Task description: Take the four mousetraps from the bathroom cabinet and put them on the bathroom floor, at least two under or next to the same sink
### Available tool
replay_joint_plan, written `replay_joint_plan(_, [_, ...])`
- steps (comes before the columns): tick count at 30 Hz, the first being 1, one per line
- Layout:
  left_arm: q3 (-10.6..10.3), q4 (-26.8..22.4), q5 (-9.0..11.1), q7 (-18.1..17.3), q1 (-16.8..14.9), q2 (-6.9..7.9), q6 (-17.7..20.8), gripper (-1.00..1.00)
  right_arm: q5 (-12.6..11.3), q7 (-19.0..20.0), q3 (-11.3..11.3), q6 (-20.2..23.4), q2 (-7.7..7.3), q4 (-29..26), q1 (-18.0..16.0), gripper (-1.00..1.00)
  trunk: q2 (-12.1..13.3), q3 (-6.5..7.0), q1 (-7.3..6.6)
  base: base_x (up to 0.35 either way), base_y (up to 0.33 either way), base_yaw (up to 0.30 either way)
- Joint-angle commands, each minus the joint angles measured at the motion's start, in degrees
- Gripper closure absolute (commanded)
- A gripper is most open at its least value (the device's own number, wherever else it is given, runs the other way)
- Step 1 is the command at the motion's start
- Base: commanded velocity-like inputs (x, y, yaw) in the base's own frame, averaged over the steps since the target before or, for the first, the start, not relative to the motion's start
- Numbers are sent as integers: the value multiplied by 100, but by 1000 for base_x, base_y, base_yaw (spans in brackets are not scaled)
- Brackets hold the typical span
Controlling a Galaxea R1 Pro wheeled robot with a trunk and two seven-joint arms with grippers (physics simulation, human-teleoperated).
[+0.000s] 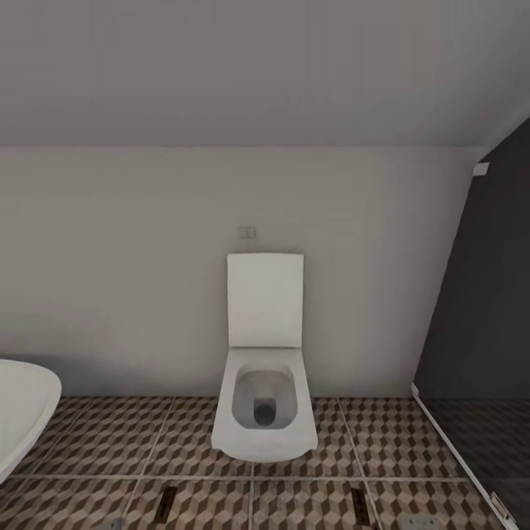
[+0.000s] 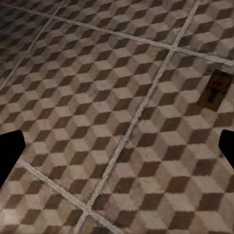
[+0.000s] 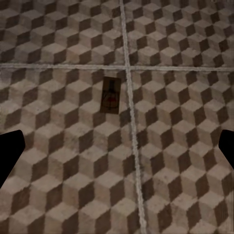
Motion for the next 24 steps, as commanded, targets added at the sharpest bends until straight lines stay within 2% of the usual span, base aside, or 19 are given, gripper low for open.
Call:
replay_joint_plan(1, [18, 22, 11, -2, -10, 1, -42, -100, -25, -10, 48, -29, 4, 19, -8, -100, 38, 12, -23, 0, 0, 0])
replay_joint_plan(24, [18, 24, 11, 21, 0, -15, -53, -100, -26, -11, 48, -27, 5, 19, -6, -100, 961, 425, -529, 0, 0, 0])
